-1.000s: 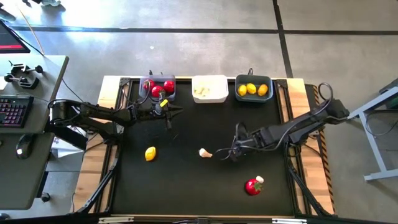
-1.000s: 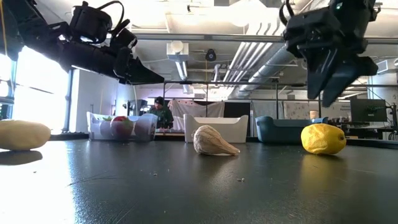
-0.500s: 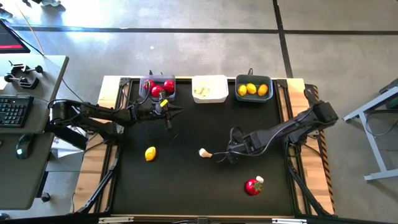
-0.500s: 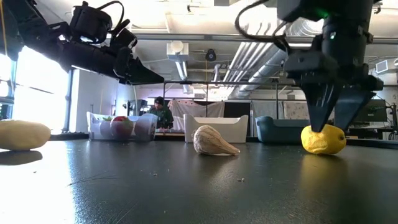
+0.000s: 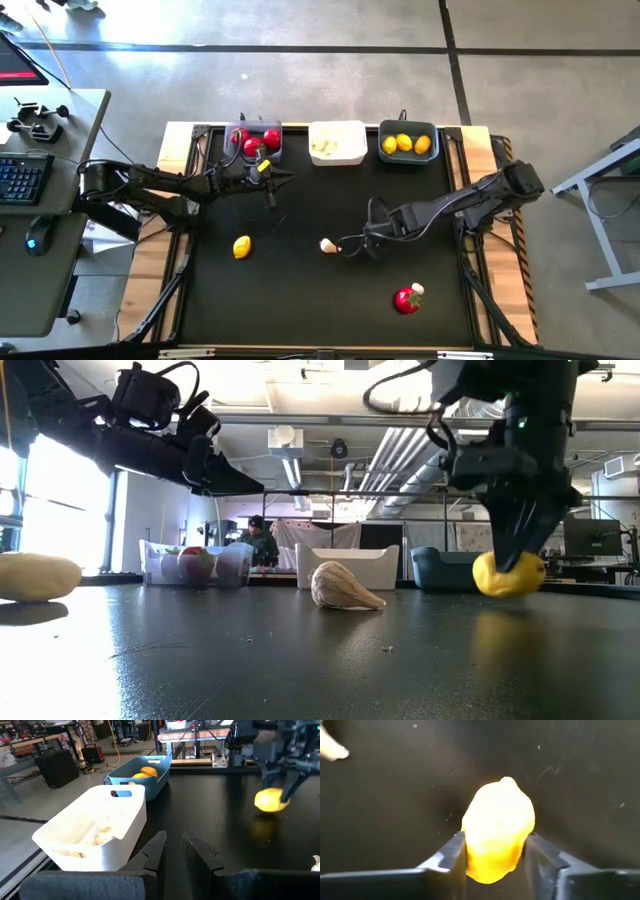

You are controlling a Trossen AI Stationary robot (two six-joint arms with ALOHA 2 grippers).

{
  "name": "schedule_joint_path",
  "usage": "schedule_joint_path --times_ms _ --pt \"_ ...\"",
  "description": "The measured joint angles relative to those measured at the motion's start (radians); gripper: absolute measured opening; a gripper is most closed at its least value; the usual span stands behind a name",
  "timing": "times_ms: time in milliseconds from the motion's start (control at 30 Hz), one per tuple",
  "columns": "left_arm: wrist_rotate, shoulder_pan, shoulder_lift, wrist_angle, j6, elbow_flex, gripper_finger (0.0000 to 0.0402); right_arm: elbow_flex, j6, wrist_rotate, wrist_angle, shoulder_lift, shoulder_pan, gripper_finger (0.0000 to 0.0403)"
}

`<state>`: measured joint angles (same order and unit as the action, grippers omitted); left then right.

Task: Sort produce into baskets
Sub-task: Put the lemon into the blue bin

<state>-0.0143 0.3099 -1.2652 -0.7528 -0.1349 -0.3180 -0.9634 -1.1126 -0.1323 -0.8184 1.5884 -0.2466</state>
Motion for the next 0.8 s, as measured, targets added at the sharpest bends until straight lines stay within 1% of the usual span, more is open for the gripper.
schedule_joint_path --times_ms 67,100,267,367,433,567,667,800 --pt "0.0 0.0 0.0 0.0 0.0 0.0 0.0048 0.0 0.051 -0.008 -0.027 -0.038 0.019 0.0108" --pt "0.0 0.0 0.0 0.0 0.001 0.0 0.0048 0.0 0.07 -0.02 -0.05 -0.064 0.034 0.0104" --pt "0.0 0.0 0.0 0.0 0.001 0.0 0.0048 0.0 0.145 -0.126 -0.223 -0.207 0.15 0.0104" --pt "0.0 0.0 0.0 0.0 0.001 0.0 0.0048 0.0 0.194 -0.204 -0.315 -0.289 0.261 0.0117" --pt "0.0 0.0 0.0 0.0 0.001 0.0 0.0048 0.0 0.239 -0.258 -0.345 -0.332 0.347 0.0118" --pt "0.0 0.0 0.0 0.0 0.003 0.0 0.0048 0.0 0.374 -0.34 -0.317 -0.372 0.523 0.0112" --pt "0.0 0.0 0.0 -0.001 0.003 0.0 0.0048 0.0 0.533 -0.381 -0.246 -0.37 0.648 0.011" --pt "0.0 0.0 0.0 0.0 0.003 0.0 0.0048 0.001 0.727 -0.38 -0.103 -0.346 0.81 0.0109"
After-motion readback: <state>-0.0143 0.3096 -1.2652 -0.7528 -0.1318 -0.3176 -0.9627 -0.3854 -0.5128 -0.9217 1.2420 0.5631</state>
